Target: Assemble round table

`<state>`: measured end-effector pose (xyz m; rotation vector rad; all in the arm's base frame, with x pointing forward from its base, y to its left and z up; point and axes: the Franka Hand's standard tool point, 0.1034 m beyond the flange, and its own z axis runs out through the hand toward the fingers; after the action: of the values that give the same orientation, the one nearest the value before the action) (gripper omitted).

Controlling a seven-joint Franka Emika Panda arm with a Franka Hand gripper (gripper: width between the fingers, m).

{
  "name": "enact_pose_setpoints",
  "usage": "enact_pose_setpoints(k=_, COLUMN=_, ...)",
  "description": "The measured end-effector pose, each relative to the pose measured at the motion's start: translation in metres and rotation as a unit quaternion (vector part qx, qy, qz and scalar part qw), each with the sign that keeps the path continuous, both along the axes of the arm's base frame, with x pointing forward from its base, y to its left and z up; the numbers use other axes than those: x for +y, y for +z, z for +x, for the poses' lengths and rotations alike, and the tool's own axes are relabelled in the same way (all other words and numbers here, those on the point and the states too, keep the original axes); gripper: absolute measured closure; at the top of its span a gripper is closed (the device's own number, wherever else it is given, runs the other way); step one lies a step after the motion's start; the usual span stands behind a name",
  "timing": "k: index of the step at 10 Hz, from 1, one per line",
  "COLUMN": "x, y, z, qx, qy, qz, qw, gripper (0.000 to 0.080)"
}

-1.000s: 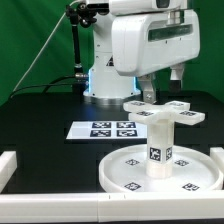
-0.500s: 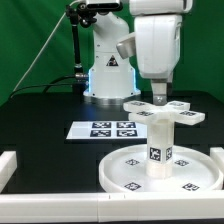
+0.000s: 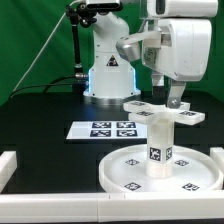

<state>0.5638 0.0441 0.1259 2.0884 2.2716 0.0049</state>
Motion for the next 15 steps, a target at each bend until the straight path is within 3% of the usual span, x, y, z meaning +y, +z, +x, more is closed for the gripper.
enact_pose_setpoints(k=12, x=-0.003, y=-0.018, z=-0.004, qx=0.014, qy=-0.019, qz=-0.002, qw=1.0, gripper=0.0151)
enact_pose_setpoints(k=14, x=-0.004, y=-0.02, z=-0.005, qx=0.016, qy=-0.02, qz=-0.002, qw=1.0, gripper=0.036)
enact_pose_setpoints(k=15, x=-0.005, y=-0.019, z=-0.004, qx=0.016, qy=-0.021, qz=-0.002, qw=1.0, gripper=0.036)
